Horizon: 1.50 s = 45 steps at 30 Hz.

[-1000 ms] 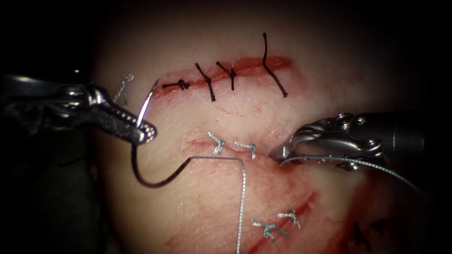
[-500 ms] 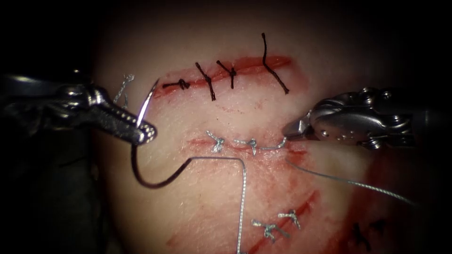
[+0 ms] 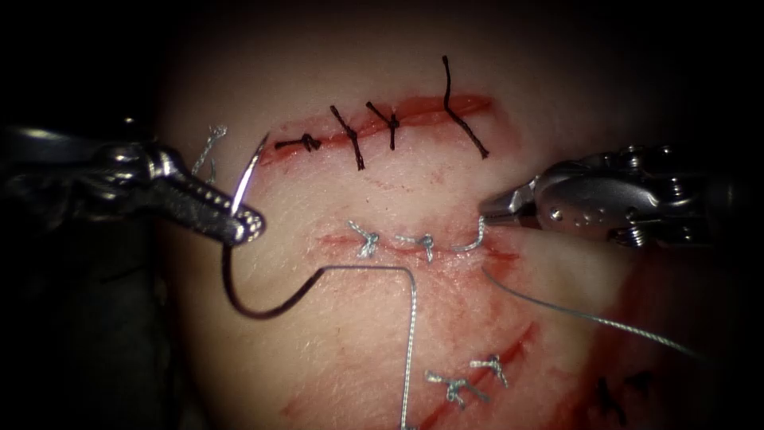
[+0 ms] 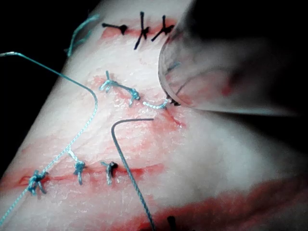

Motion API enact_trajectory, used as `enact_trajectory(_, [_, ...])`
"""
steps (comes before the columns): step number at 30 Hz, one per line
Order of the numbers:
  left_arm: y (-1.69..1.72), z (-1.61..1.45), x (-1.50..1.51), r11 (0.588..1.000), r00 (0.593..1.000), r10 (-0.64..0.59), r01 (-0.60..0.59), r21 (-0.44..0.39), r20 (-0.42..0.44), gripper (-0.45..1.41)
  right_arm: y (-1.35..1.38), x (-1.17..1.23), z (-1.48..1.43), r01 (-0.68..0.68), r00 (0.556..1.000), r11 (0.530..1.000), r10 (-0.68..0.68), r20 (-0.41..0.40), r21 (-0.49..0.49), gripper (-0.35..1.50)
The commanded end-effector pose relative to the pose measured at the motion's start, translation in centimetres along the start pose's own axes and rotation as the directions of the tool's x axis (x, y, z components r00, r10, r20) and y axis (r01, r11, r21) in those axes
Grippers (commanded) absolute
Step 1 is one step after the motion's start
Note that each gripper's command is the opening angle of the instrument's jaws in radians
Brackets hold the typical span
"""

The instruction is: Wound Closure

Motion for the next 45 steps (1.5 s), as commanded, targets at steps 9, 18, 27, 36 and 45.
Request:
enact_trajectory(9, [-0.06, 0.04, 0.00, 1.000, 1.000, 0.001, -0.001, 0.000, 0.000, -0.45, -0.15, -0.13, 0.02, -0.514, 0.858, 0.838, 0.501, -0.114, -0.184, -0.35])
enact_trajectory(18, [-0.06, 0.04, 0.00, 1.000, 1.000, 0.001, -0.001, 0.000, 0.000, -0.45, -0.26, -0.22, 0.00, -0.852, 0.522, 0.467, 0.795, -0.310, -0.237, -0.35])
enact_trajectory(27, [-0.06, 0.04, 0.00, 1.000, 1.000, 0.001, -0.001, 0.000, -0.001, -0.45, -0.27, -0.18, 0.02, -0.971, 0.236, 0.199, 0.875, -0.422, -0.131, -0.35])
enact_trajectory(36, [-0.06, 0.04, 0.00, 1.000, 1.000, 0.001, -0.001, 0.001, -0.001, -0.45, -0.28, -0.16, 0.02, -0.999, 0.048, 0.032, 0.893, -0.447, -0.043, 0.10])
enact_trajectory(45, [-0.07, 0.05, -0.01, 1.000, 1.000, 0.001, -0.001, 0.001, -0.001, -0.45, -0.25, -0.06, -0.34, -0.955, 0.275, 0.289, 0.777, -0.567, -0.067, 1.35])
